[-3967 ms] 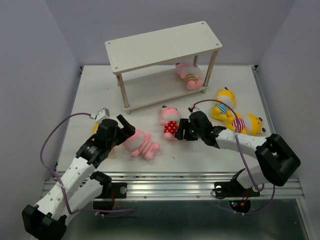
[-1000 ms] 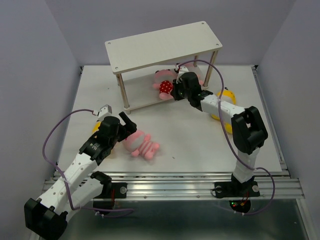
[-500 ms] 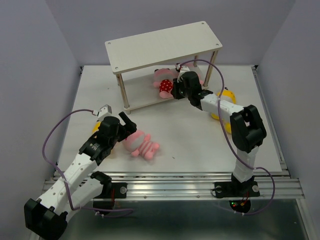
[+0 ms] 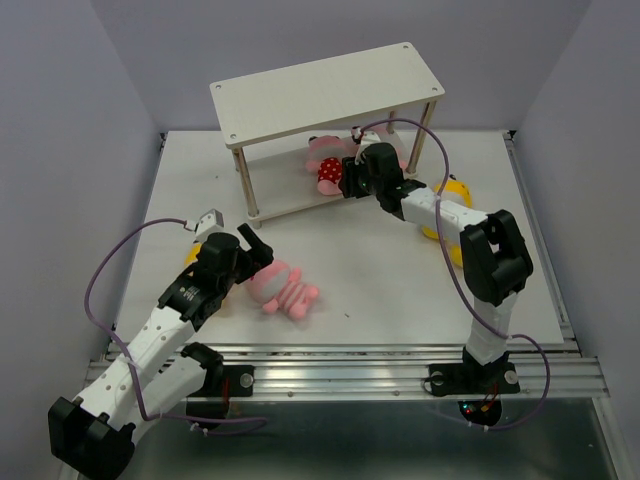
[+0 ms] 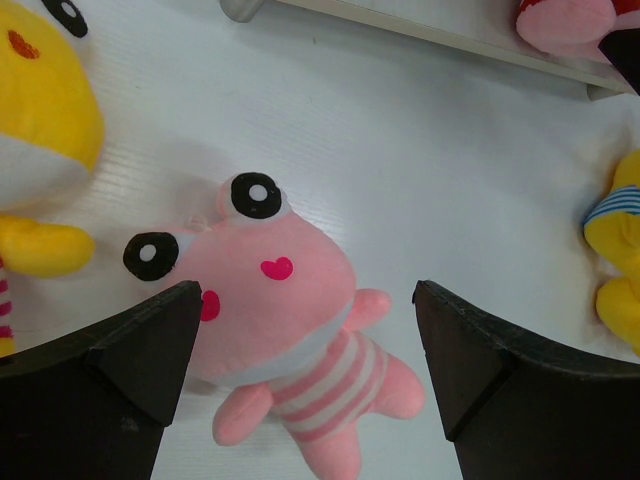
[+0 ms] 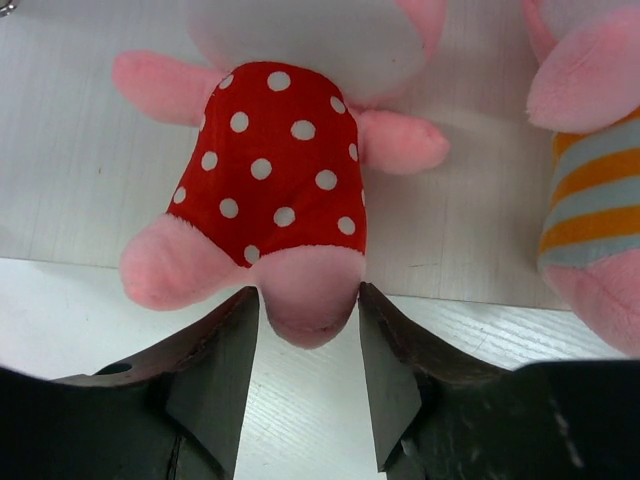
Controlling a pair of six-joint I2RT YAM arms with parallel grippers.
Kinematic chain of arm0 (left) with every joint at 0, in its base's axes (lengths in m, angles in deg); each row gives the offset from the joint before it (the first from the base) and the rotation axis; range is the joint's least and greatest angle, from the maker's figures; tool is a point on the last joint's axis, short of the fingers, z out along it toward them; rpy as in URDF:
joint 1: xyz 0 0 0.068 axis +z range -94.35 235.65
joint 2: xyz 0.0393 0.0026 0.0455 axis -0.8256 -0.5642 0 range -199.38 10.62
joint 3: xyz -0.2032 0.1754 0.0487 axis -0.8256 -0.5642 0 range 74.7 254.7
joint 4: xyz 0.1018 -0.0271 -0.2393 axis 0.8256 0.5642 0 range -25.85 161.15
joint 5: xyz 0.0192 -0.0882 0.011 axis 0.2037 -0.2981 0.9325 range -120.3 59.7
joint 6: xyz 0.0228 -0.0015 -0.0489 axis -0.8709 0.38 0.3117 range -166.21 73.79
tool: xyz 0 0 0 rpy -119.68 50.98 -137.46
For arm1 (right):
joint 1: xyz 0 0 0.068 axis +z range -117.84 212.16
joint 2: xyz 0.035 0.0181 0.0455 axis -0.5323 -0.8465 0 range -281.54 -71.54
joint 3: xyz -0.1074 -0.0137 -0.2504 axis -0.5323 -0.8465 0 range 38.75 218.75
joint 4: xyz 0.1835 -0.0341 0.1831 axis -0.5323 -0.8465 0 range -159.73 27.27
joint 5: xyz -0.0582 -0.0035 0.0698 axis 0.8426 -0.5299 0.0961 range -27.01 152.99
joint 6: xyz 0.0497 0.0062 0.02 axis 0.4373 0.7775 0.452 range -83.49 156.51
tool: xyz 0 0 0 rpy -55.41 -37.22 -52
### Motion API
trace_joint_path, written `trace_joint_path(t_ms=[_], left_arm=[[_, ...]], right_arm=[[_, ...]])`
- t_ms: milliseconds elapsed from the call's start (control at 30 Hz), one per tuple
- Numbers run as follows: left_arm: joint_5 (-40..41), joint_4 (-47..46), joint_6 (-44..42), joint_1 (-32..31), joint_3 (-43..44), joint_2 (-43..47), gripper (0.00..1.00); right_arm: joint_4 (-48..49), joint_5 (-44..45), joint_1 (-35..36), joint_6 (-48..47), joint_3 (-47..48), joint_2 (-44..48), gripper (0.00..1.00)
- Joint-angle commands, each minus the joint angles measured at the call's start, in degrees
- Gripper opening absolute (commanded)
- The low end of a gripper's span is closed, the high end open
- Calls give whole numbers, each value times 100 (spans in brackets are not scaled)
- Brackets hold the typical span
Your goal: Place and organize the stuffed toys onto the shelf
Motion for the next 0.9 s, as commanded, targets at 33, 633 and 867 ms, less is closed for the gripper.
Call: trace_joint_path(t_ms=[33,633,867], left_arm=[[74,-46,-32,28,175,46,99],[-14,130,109,37,166,213,99],[-58,472,328,37,175,239,99]], right_arm=[[308,123,-28,-70,147,320,52],[-158,-51,-28,-246,-90,962,100],[-185,-571,25,-263,-731,1656,100]])
